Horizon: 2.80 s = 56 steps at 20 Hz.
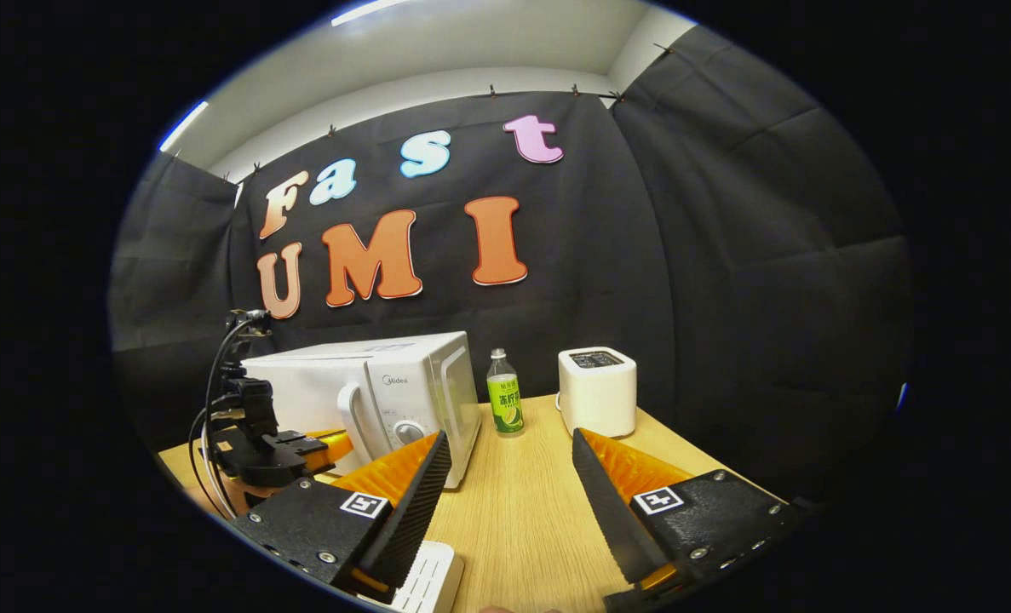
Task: Open the microwave oven with the left hand, put the food in, and close the microwave oven.
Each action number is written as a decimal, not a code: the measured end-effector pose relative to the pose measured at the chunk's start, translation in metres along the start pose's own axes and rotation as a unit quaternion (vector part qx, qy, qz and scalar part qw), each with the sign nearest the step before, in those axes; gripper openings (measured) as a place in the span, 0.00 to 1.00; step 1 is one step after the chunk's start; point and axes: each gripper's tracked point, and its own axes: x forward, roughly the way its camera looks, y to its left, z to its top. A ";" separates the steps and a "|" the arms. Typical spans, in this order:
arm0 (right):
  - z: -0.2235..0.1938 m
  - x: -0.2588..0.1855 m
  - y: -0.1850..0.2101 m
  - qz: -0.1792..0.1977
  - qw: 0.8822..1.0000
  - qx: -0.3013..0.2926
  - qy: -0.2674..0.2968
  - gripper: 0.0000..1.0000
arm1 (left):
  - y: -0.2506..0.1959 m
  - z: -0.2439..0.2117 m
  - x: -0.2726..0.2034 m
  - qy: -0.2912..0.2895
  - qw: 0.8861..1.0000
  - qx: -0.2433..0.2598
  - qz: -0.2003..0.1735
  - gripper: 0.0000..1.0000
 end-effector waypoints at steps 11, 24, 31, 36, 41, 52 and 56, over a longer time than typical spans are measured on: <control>0.036 -0.006 0.026 0.010 0.999 -0.031 -0.022 0.89 | 0.034 0.074 -0.060 -0.051 0.998 0.008 0.018 0.06; 0.162 -0.007 0.084 0.036 0.995 -0.066 -0.072 0.89 | 0.191 0.262 -0.247 -0.134 0.985 -0.023 0.104 0.22; 0.230 -0.010 0.125 0.065 0.989 -0.083 -0.106 0.89 | 0.252 0.325 -0.309 -0.156 0.977 -0.032 0.142 0.57; 0.259 -0.010 0.146 0.084 0.987 -0.080 -0.110 0.89 | 0.271 0.360 -0.335 -0.172 0.971 -0.013 0.163 0.89; 0.261 -0.009 0.160 0.108 0.986 -0.072 -0.106 0.89 | 0.251 0.345 -0.328 -0.162 0.976 -0.015 0.147 0.96; 0.263 -0.011 0.172 0.123 0.982 -0.086 -0.116 0.90 | 0.239 0.348 -0.336 -0.188 0.969 0.010 0.161 0.99; 0.260 -0.011 0.173 0.123 0.982 -0.089 -0.116 0.91 | 0.238 0.346 -0.341 -0.195 0.968 0.002 0.159 0.96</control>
